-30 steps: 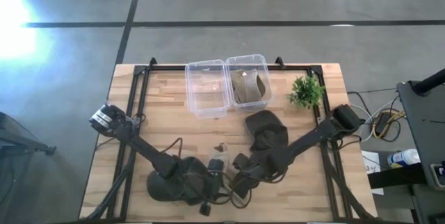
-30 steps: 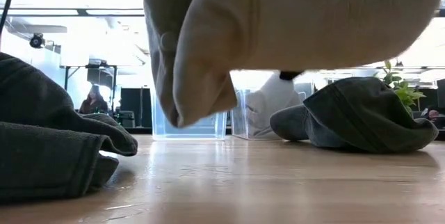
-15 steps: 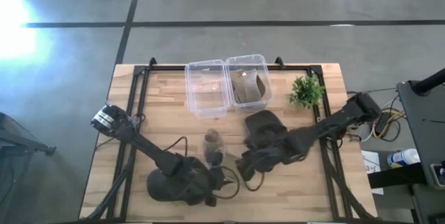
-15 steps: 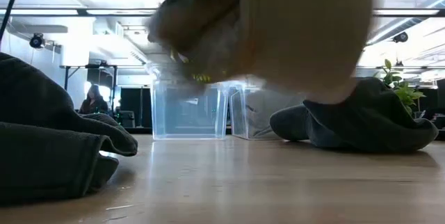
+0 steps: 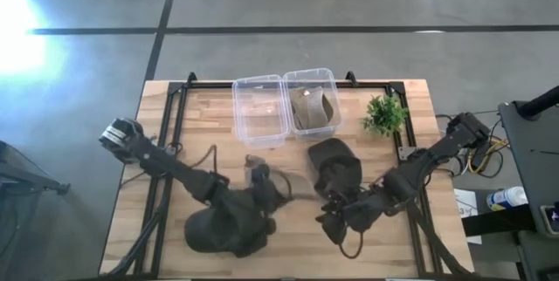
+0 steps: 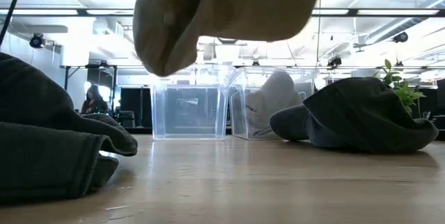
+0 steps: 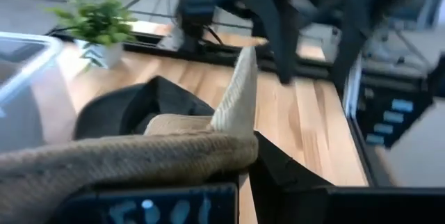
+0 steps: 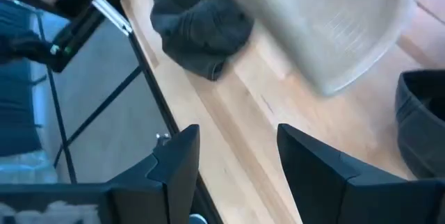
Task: Pick & Place hat
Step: Put the brown cap into the right transparent bin
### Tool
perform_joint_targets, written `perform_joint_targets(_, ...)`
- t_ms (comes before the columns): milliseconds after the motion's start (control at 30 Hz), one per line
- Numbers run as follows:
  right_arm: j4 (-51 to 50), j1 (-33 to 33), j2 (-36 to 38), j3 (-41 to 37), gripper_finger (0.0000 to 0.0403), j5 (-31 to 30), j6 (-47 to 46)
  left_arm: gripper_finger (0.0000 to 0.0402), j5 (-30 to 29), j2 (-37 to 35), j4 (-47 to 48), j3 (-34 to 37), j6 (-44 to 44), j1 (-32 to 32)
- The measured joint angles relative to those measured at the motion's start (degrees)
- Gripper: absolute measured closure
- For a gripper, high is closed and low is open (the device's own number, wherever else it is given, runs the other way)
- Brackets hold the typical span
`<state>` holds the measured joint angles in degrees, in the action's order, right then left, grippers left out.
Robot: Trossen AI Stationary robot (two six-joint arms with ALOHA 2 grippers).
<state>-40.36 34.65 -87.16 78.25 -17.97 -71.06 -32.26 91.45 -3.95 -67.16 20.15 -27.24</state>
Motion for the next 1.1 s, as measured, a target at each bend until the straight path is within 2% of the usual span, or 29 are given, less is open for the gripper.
perform_joint_targets(200,-0.7,0.0,2.7,1.2,0.0213,-8.2,3.7,0.0393,7.7,-5.9,1.3,0.0,9.2,8.4)
perform_joint_targets(367,-4.2,0.3,6.7,1.2,0.0213,-16.9,5.3,0.0393,18.9,-11.3,7.4,0.0,18.5,18.7)
perform_joint_targets(500,-8.5,0.2,9.3,1.2,0.0213,-21.5,4.1,0.0393,27.4,-14.6,7.5,0.0,28.2,29.2)
perform_joint_targets(600,-12.3,-1.4,10.6,1.1,0.0213,-23.2,2.3,0.0393,34.2,-15.0,7.2,-0.1,36.8,37.3)
perform_joint_targets(700,-13.3,-3.1,11.7,1.1,0.0213,-26.3,5.2,0.0393,40.8,-14.4,6.7,0.0,41.9,42.5)
perform_joint_targets(800,-13.3,-5.3,12.8,1.1,0.0213,-27.2,10.4,0.0393,47.3,-14.2,6.0,-0.7,42.2,44.7)
perform_joint_targets(933,-13.3,-8.7,14.1,1.1,0.0213,-26.7,17.2,0.0393,56.1,-14.5,3.2,-2.8,38.7,44.4)
perform_joint_targets(1100,-12.8,-13.1,19.0,1.1,0.0213,-20.9,27.7,0.0388,57.4,-15.0,3.5,-5.6,40.0,42.5)
